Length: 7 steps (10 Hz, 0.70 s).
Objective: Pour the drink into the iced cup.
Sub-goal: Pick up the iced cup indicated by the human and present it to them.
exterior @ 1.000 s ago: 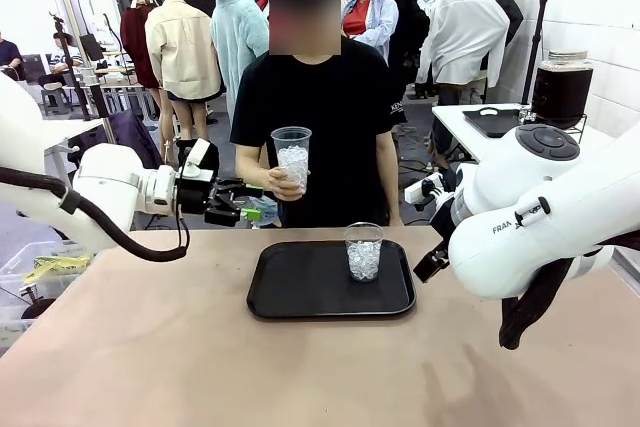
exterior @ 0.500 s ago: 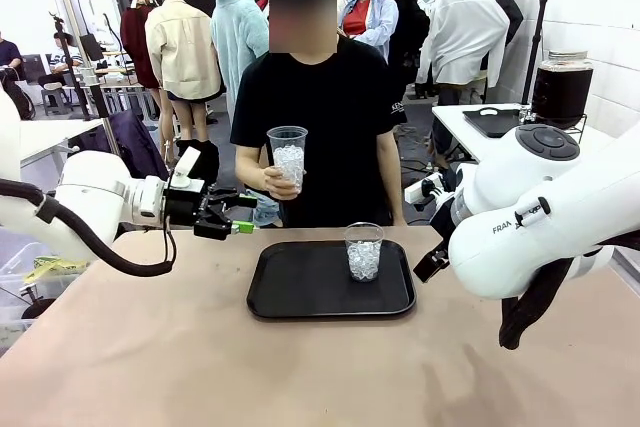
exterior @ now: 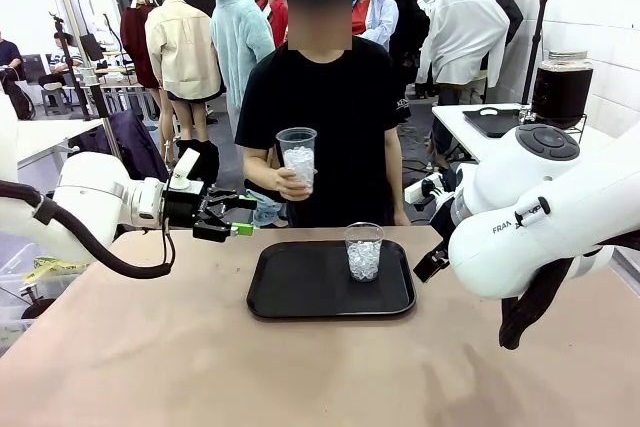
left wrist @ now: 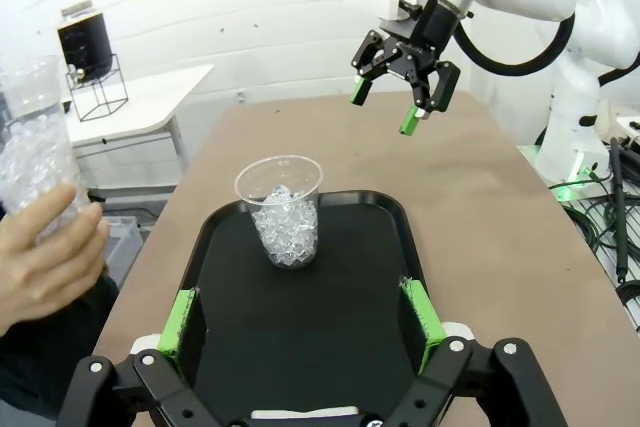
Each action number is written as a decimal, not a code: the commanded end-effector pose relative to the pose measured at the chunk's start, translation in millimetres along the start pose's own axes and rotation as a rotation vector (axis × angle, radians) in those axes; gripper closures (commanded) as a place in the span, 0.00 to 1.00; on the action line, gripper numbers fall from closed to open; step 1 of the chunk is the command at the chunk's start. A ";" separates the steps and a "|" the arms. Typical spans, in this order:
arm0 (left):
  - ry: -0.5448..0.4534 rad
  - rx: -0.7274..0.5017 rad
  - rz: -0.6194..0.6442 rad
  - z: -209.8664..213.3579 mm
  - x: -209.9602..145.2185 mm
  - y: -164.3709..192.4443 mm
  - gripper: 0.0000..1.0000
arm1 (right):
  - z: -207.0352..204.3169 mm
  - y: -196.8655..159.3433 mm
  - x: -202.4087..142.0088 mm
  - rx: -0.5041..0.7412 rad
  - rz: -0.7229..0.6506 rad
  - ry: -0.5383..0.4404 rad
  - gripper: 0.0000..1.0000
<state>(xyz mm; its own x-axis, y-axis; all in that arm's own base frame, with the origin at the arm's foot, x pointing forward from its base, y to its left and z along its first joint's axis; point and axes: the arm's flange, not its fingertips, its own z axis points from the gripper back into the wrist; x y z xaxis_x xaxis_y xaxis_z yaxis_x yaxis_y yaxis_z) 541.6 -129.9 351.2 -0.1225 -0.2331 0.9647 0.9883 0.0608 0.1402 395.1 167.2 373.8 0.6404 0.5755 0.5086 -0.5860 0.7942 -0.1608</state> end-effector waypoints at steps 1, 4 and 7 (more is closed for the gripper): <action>0.001 0.005 0.001 0.1 0.5 4.1 0.00 | -0.2 0.5 -0.2 0.001 0.000 0.000 0.00; 0.001 0.005 0.001 0.1 0.5 4.1 0.00 | -0.2 0.5 -0.2 0.001 0.000 0.000 0.00; 0.169 0.237 0.045 6.2 20.5 -19.3 0.00 | -0.2 0.5 -0.2 0.001 0.000 0.000 0.00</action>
<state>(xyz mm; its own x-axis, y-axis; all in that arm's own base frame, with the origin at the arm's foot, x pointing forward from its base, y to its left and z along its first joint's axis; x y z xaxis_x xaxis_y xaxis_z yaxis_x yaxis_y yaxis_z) 540.7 -121.1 357.1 -0.0959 -0.3196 0.9427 0.9726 0.1714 0.1570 395.1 167.2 373.8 0.6405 0.5755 0.5085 -0.5860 0.7942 -0.1608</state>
